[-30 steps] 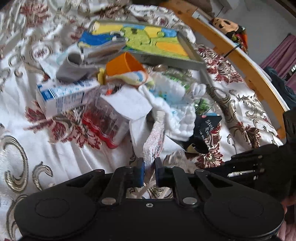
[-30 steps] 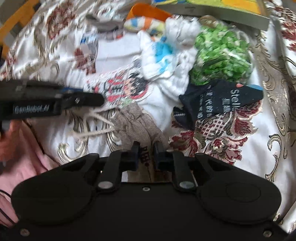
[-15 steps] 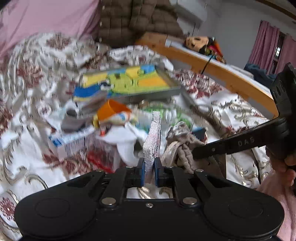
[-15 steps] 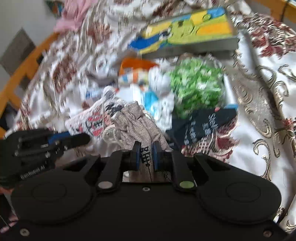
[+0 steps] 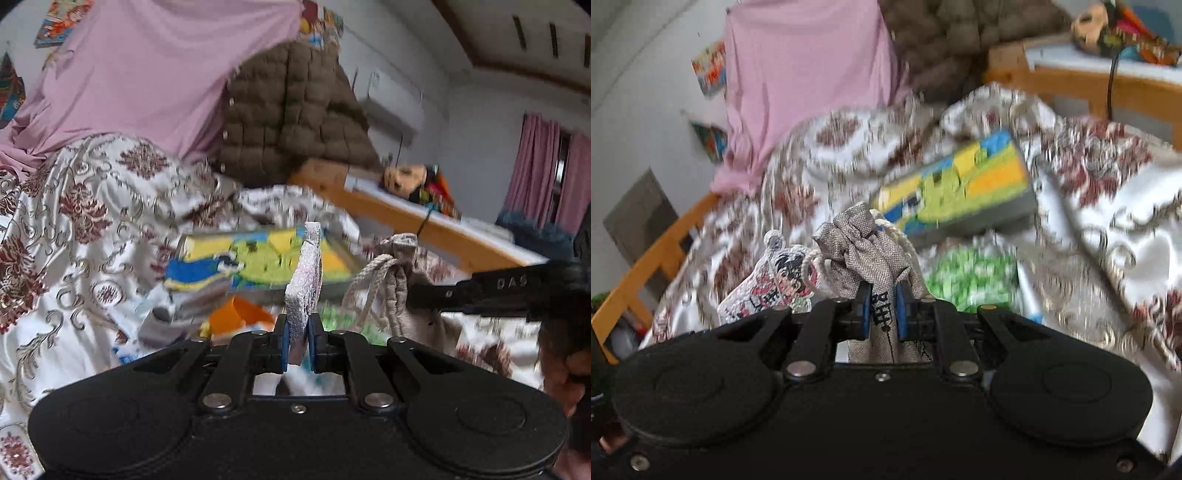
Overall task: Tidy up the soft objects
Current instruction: 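Lift and carry the bag and card toward the painted metal tray with both tools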
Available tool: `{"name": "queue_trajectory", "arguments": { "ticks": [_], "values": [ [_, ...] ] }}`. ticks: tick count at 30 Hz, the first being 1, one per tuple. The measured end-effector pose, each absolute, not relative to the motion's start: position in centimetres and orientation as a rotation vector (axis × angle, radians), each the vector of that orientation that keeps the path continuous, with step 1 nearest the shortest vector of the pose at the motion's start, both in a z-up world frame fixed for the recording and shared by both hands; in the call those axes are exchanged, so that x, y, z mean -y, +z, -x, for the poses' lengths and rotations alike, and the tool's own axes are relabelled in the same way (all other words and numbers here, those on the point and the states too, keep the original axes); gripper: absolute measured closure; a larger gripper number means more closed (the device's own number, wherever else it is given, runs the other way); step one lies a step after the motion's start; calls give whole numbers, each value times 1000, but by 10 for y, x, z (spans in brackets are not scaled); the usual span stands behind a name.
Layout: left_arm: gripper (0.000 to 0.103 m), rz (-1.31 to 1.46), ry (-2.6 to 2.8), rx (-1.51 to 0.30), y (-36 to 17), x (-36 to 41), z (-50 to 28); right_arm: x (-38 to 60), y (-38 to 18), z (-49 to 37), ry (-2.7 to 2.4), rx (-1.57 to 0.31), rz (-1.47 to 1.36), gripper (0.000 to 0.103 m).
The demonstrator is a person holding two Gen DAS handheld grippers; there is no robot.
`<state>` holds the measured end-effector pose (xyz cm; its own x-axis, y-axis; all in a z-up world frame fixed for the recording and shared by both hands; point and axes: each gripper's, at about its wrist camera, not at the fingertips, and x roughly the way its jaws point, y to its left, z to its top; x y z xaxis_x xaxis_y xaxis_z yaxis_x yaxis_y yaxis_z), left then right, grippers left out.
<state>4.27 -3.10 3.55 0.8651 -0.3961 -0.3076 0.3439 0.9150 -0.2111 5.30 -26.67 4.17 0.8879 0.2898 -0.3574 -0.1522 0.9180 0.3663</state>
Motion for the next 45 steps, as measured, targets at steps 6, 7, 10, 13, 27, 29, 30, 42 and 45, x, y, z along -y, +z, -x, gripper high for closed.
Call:
{"name": "queue_trajectory", "arguments": {
  "ticks": [6,7,10,13,27,29,30,42,45],
  "values": [
    [93,147,-359,-267,40,42,-66,266,51,-73,205,-304,-307,95],
    [93,152,-350,-264,40,44,-74,267,52,-77,201,-293,-311,95],
    [93,184,-329,-264,38,48,-99,273,57,-95,187,-259,-316,95],
    [93,204,-325,-267,37,53,-123,277,61,-115,167,-221,-310,95],
    [93,368,-334,-319,26,69,-255,303,53,-238,-6,-131,-333,95],
    [93,403,-346,-347,22,73,-276,306,50,-250,-30,-138,-327,95],
    [93,420,-350,-359,20,74,-284,306,48,-254,-41,-145,-318,95],
    [93,466,-331,-588,-28,83,-337,304,9,-319,-93,-392,-154,95],
    [93,455,-318,-625,-34,82,-342,302,-3,-332,-110,-452,-130,95]
  ]
}}
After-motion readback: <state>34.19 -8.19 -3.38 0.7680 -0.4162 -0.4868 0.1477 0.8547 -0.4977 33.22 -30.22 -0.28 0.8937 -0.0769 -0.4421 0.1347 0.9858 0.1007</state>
